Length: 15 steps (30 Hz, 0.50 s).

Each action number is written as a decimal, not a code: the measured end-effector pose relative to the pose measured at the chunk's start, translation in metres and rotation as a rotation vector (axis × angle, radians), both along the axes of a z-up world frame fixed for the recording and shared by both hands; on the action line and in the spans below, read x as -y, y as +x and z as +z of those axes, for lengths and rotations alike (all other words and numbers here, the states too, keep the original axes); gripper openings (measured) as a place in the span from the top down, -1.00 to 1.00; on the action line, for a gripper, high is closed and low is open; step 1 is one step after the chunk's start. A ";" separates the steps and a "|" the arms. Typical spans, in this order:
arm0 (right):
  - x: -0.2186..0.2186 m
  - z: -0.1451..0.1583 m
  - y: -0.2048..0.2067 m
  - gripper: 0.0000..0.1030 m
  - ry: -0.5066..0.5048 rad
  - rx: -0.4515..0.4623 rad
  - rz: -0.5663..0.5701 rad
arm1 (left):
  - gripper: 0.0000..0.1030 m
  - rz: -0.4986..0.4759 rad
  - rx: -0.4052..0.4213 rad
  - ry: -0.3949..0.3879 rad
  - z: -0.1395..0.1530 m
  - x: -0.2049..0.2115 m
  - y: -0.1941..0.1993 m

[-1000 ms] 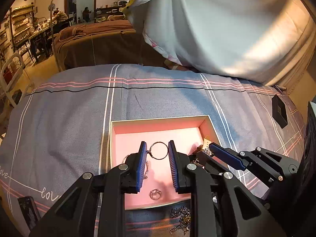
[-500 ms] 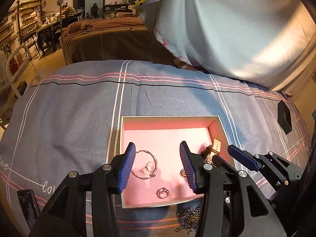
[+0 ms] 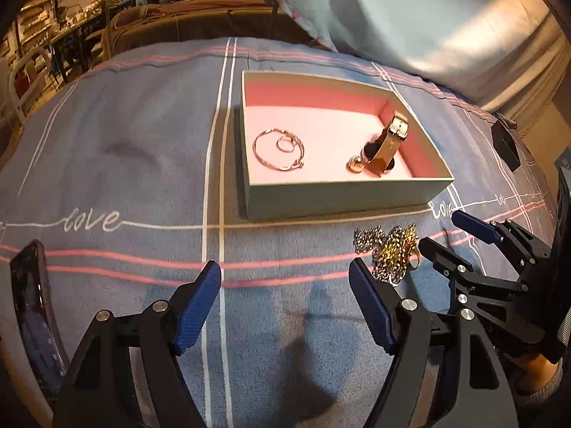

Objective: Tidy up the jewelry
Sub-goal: 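Withdraw both tools toward the remaining chains and gold ring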

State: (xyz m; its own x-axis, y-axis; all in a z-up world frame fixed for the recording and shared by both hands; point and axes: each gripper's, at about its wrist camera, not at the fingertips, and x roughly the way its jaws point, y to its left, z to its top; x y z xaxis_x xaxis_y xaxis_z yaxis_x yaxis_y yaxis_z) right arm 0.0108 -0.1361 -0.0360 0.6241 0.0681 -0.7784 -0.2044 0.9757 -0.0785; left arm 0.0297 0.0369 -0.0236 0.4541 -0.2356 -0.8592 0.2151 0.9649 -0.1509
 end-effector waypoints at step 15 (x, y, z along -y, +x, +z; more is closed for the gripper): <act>0.041 -0.002 -0.011 -0.31 -0.012 0.027 -0.096 | -0.43 -0.050 0.032 0.109 -0.009 0.018 -0.009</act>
State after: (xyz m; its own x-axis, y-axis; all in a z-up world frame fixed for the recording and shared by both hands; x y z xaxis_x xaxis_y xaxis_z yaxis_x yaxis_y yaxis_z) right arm -0.0004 -0.1775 -0.0380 0.6479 -0.0018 -0.7617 -0.1080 0.9897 -0.0942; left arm 0.0204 0.0190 -0.0323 0.4717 -0.1649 -0.8662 0.2665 0.9631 -0.0382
